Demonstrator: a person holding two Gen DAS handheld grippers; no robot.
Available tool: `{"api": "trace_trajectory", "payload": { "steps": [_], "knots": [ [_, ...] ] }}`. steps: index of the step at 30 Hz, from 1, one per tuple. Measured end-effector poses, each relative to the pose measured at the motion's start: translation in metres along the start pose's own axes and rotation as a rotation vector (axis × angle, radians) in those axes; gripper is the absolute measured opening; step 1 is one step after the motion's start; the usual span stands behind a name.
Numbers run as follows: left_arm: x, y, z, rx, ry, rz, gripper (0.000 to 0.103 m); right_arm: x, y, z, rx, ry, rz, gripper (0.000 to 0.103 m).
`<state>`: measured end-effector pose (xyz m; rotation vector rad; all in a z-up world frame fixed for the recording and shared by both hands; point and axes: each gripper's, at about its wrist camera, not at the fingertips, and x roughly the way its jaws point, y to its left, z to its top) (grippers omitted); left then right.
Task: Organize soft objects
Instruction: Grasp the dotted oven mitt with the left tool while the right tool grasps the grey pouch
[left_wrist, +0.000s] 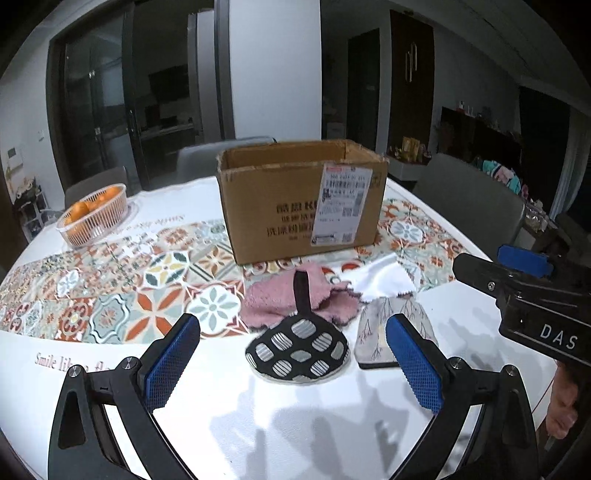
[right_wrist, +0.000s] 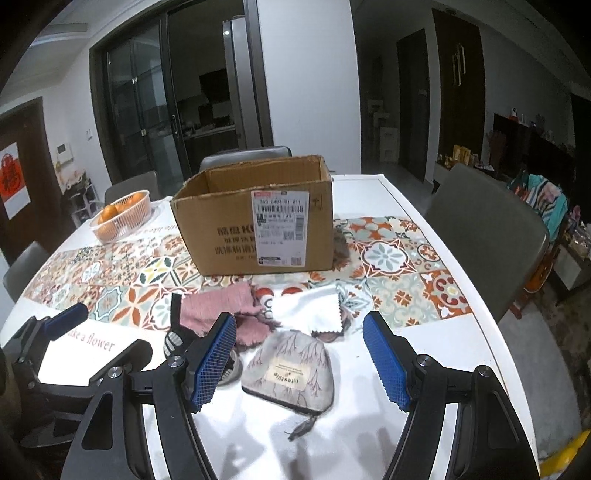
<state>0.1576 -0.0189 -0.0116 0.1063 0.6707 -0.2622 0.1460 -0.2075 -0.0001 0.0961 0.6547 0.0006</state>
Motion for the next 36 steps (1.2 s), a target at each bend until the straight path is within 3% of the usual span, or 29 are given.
{"api": "trace_trajectory", "payload": {
  "steps": [30,36],
  "knots": [
    [0.084,-0.004,-0.014,-0.018,0.137,0.008,0.102,0.097,-0.023,-0.025,0.047,0.204,0.052,0.071],
    [0.096,-0.002,-0.018,-0.031,0.173,-0.007,0.091,0.11,-0.025,-0.029,0.062,0.235,0.065,0.063]
  ]
}}
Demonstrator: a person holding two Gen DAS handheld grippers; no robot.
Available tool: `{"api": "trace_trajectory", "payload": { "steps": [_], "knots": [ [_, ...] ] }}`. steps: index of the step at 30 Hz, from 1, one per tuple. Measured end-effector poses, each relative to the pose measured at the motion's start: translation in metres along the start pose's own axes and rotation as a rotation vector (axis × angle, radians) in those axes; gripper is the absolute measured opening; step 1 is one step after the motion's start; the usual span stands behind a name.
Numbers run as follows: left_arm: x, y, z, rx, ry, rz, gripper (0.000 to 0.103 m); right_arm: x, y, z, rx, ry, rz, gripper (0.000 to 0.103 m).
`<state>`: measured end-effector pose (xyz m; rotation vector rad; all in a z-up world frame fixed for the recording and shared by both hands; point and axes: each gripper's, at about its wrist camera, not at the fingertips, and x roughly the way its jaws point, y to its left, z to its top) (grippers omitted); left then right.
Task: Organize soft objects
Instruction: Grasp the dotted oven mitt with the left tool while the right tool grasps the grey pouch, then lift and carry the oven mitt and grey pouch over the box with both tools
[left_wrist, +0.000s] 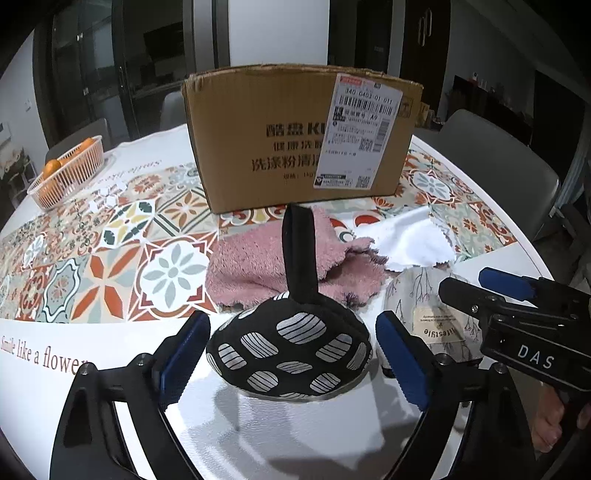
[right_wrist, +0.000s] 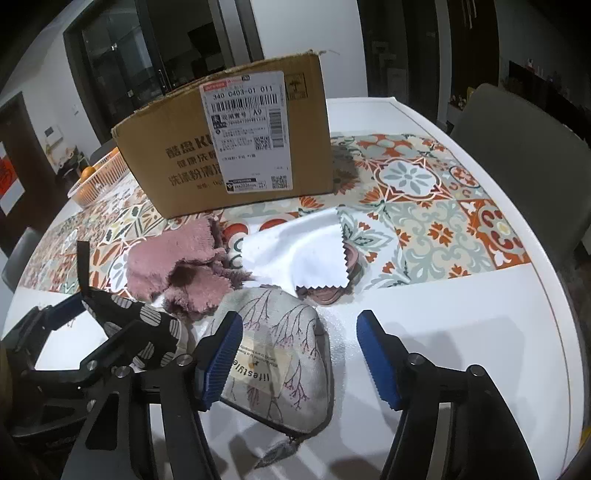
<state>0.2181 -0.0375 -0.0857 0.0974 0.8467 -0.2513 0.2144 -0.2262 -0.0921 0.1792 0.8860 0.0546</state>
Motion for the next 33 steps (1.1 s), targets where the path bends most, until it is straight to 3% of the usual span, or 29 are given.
{"api": "trace_trajectory", "payload": {
  "steps": [8,18,23,33],
  "knots": [
    [0.004,-0.001,-0.002,0.0,0.01,-0.002,0.079,0.013,-0.002,-0.002,-0.001,0.028,0.01,0.052],
    [0.005,0.001,-0.005,-0.014,0.036,-0.011,0.057,0.014,0.003,-0.007,-0.01,0.044,0.024,0.016],
    [0.001,0.003,-0.007,-0.02,0.043,-0.009,0.047,0.003,0.01,-0.009,-0.035,0.021,0.011,0.013],
    [-0.031,0.002,-0.006,-0.008,-0.026,0.014,0.043,-0.031,0.021,-0.007,-0.056,-0.037,0.011,0.01]
  ]
}}
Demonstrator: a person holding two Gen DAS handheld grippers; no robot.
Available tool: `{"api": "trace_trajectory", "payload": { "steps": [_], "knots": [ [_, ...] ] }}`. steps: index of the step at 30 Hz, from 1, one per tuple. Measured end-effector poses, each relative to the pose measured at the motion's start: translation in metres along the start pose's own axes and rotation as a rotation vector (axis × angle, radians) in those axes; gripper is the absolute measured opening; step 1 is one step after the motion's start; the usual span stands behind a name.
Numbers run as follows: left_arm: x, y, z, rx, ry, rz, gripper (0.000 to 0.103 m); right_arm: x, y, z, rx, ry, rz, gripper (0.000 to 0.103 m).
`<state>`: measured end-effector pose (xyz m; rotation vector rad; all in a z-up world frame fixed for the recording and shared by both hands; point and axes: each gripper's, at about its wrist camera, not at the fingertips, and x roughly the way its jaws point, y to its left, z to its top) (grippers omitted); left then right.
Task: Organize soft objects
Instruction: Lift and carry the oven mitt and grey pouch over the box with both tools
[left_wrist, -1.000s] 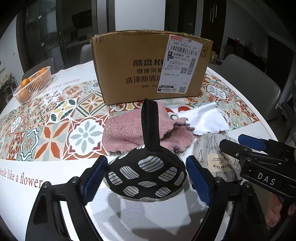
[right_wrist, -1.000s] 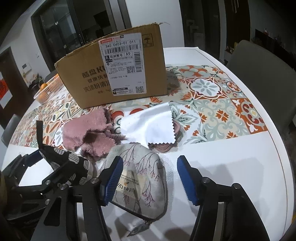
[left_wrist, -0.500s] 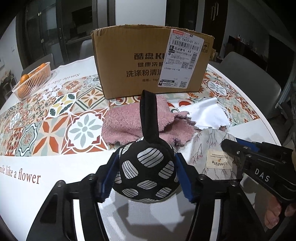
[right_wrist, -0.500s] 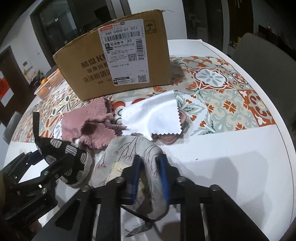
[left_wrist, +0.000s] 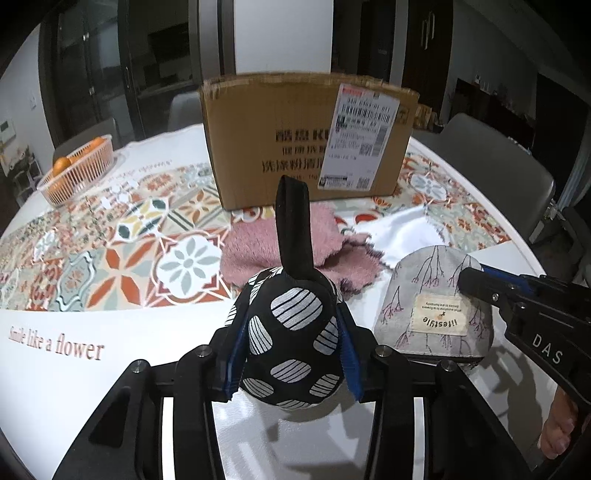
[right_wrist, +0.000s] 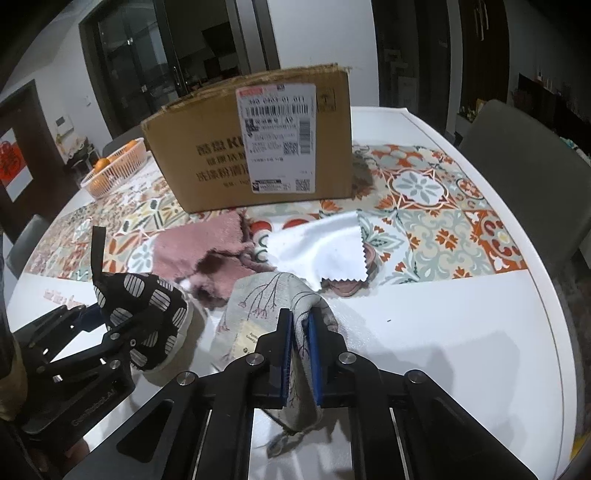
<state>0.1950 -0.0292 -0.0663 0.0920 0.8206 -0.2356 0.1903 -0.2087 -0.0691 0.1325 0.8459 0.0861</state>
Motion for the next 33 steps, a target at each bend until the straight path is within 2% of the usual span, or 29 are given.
{"api": "trace_trajectory", "payload": {
  "steps": [20,33],
  "knots": [
    [-0.051,0.002,0.019,-0.03,-0.113,-0.029,0.044,-0.064,0.017,0.015,-0.02,-0.164,-0.003,0.008],
    [-0.07,0.008,0.052,-0.028,-0.197,-0.053,0.044,-0.089,0.023,0.043,-0.018,-0.288,0.007,0.008]
  ]
}}
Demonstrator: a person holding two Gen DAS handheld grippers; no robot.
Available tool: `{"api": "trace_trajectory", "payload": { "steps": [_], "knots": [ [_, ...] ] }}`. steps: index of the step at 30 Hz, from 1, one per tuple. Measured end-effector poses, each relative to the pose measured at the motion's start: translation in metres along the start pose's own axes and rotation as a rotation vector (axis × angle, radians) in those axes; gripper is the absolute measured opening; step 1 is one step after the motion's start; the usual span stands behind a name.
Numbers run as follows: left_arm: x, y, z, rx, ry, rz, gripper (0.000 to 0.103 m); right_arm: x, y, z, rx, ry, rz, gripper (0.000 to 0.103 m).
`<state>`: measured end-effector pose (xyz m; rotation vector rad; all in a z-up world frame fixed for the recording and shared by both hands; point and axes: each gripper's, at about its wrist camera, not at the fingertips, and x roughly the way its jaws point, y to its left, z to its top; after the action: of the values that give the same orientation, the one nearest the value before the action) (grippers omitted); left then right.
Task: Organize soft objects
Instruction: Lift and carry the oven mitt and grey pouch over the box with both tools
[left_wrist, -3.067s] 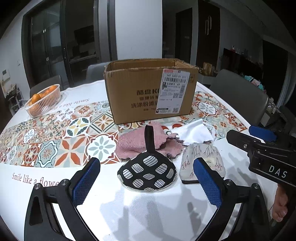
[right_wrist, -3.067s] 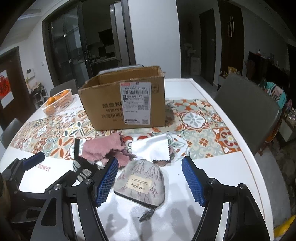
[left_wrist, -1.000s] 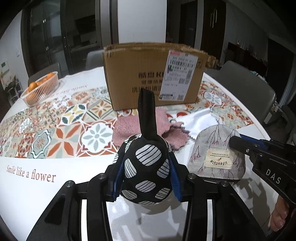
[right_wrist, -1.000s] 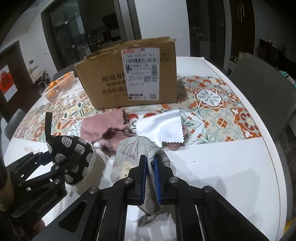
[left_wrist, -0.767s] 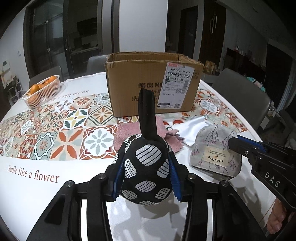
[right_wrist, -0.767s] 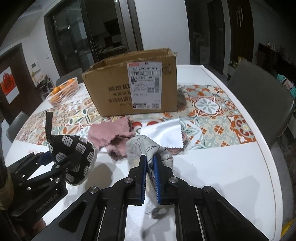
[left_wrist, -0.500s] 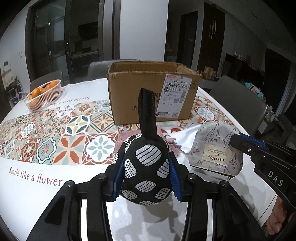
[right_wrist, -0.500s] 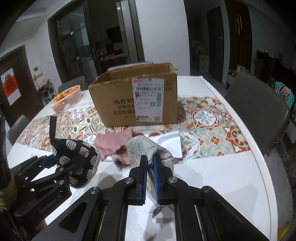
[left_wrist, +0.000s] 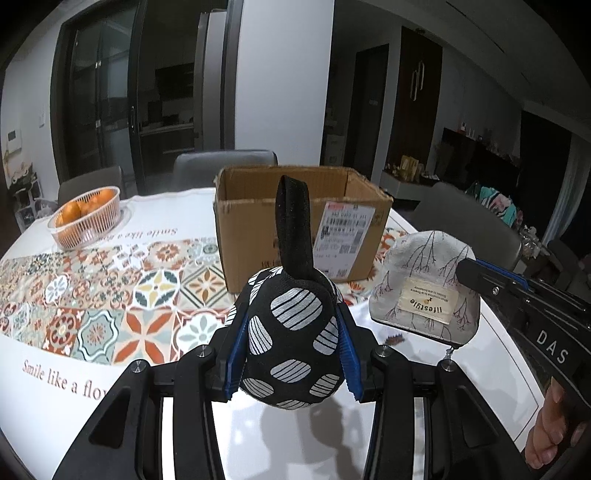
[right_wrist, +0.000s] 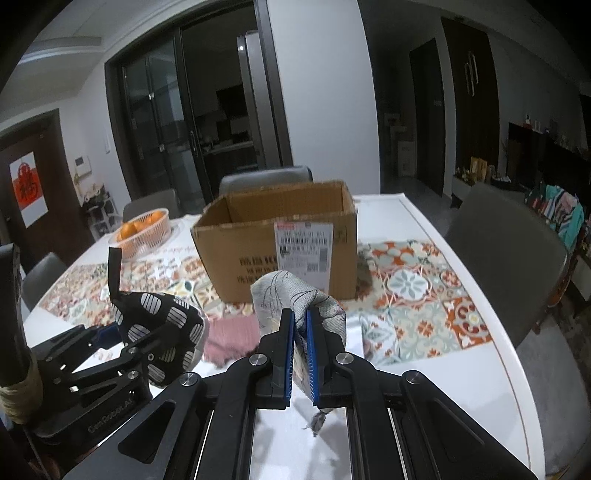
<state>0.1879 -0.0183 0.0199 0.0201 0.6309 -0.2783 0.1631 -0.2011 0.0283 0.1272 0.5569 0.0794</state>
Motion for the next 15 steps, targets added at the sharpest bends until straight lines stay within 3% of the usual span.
{"api": "trace_trajectory", "payload": {
  "steps": [15],
  "knots": [
    [-0.006,0.013,0.056,0.035,-0.129,0.021,0.044,-0.006,0.013,0.048,-0.019,-0.149,0.026,0.008]
  ]
}}
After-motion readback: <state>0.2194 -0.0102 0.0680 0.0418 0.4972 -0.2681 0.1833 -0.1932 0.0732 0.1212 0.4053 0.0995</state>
